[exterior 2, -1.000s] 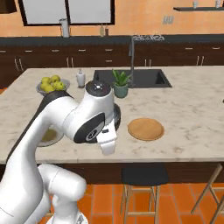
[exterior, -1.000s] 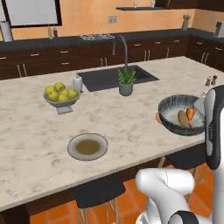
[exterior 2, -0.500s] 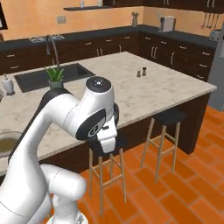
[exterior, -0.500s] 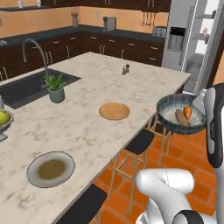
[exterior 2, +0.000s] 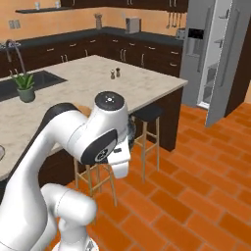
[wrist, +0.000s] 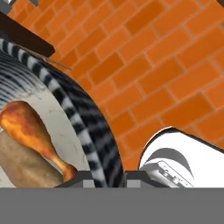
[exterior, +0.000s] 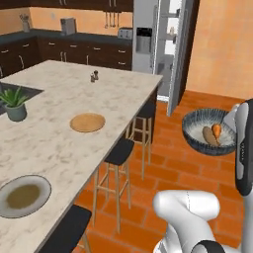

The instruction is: Pick the chicken drumstick and sweet potato from their plates and place them in the bowl. Then put the bowl in the fridge.

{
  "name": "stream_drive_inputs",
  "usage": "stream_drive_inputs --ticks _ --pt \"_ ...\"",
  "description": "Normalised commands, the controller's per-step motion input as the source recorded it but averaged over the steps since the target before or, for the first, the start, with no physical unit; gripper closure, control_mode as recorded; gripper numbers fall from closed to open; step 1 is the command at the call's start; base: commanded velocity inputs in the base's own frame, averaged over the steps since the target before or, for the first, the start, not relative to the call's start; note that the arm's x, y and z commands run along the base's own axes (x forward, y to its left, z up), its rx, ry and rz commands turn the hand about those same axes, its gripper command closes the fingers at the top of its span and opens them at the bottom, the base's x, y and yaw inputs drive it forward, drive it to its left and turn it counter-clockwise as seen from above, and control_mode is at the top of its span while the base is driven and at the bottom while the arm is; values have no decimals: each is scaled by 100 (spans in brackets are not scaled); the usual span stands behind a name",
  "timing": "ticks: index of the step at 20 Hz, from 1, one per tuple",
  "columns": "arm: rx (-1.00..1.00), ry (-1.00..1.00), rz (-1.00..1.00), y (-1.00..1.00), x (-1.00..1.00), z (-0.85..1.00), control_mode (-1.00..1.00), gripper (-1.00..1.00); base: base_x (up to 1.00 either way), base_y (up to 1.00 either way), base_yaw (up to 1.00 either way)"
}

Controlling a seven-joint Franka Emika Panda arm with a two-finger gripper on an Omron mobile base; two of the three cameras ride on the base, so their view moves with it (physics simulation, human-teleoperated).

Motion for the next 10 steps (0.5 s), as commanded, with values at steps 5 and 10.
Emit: stream_drive_inputs --ticks 5,10 --pt "0 0 0 0 0 0 100 100 -100 2 0" --pt "0 0 0 0 0 0 100 100 -100 28 0"
